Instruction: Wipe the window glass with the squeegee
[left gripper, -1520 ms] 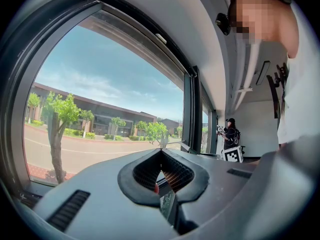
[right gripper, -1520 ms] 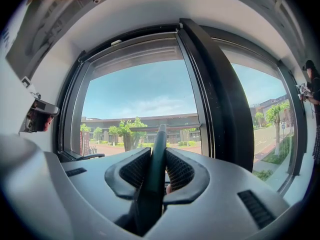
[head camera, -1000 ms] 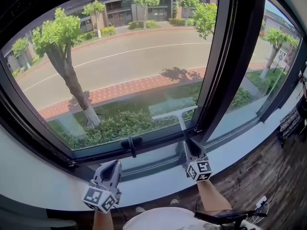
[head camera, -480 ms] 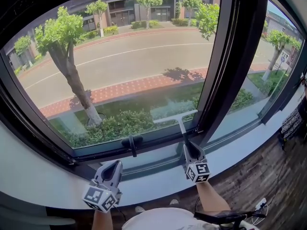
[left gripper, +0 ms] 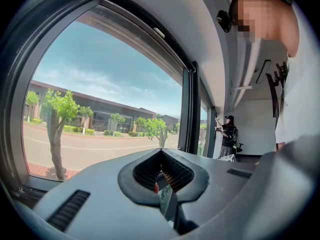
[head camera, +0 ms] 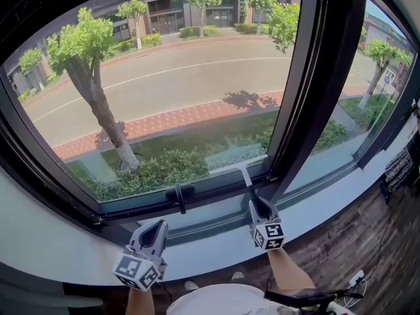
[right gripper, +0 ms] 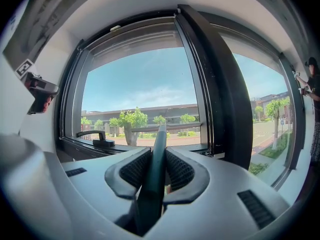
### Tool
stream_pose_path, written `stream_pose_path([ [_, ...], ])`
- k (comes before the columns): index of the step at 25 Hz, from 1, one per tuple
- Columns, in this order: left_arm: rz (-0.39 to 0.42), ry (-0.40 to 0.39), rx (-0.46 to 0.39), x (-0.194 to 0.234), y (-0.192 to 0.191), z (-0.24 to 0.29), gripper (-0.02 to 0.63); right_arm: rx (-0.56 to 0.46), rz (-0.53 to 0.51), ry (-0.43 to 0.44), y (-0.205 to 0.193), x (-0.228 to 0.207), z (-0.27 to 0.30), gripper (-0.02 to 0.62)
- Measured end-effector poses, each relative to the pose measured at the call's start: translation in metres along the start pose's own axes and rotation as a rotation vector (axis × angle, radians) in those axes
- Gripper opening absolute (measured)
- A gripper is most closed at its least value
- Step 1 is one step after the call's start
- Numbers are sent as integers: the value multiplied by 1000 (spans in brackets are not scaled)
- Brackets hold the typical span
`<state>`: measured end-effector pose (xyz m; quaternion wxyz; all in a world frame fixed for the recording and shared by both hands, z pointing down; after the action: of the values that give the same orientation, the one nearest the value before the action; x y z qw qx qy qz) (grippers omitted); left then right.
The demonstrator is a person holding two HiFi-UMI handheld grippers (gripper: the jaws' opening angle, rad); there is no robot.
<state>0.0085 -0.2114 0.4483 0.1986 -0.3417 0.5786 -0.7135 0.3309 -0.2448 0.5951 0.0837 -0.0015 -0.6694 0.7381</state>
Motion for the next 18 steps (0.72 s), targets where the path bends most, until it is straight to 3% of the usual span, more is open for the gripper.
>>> stream_pose_path([
  [8, -3, 10, -1, 2, -1, -4, 18, 39, 21, 7, -12, 1, 1, 100],
  [12, -6, 11, 1, 2, -2, -5, 18, 79, 87, 12, -21, 2, 2, 100],
  [18, -9, 13, 0, 5, -7, -7, 18, 90, 52, 26, -21, 7, -1, 100],
])
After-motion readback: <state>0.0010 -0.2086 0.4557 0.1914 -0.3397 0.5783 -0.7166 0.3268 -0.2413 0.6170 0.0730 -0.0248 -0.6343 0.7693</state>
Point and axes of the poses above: the fingertips, and each gripper's own axes: z forward along the fingers, x to its left, y out of its top, the point moved 2 cm from there along -z, backward along the fingers, and after that the axes turned 8 degrees about -z, right-handed, at the moved point
